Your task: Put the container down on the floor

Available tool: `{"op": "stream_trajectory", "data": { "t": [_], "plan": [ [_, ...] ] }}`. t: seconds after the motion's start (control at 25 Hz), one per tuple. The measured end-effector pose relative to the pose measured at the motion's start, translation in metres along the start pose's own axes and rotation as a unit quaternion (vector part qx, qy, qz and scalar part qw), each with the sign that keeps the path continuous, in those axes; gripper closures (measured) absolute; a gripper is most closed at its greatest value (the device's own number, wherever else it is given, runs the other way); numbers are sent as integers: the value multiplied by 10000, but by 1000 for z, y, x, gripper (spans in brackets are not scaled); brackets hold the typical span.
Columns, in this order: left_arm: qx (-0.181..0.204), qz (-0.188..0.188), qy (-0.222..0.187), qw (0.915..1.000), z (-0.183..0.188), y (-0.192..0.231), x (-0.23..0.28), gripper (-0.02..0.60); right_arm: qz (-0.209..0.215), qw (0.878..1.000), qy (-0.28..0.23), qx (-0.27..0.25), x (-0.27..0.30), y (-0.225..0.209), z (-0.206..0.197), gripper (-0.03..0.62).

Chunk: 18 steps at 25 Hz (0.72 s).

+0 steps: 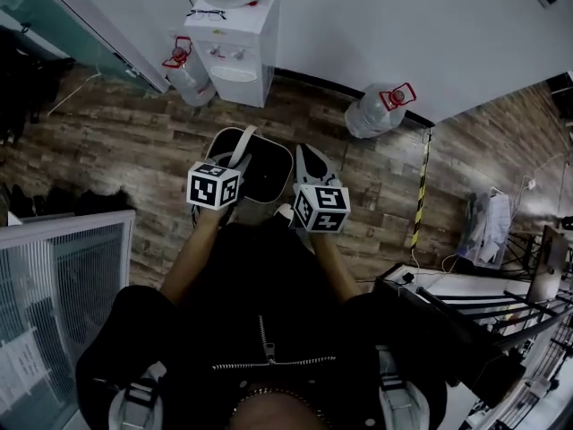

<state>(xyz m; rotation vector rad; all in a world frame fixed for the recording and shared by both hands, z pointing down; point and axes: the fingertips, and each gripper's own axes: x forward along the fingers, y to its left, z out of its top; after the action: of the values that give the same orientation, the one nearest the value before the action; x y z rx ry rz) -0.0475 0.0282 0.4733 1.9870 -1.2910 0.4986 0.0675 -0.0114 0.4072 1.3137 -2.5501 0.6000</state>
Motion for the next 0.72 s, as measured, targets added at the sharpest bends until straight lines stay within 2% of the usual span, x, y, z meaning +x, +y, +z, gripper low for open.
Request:
{"op": "stream_trajectory", "data": {
  "t": [0.36,0.72],
  "plan": [
    [91,-103,108,9998,35,-8,49,568,-154,9997,118,122,22,-38,6,583],
    [297,-481,235,9981,81,2,116,568,-482,9986,185,63,78,-79,36,583]
  ]
}}
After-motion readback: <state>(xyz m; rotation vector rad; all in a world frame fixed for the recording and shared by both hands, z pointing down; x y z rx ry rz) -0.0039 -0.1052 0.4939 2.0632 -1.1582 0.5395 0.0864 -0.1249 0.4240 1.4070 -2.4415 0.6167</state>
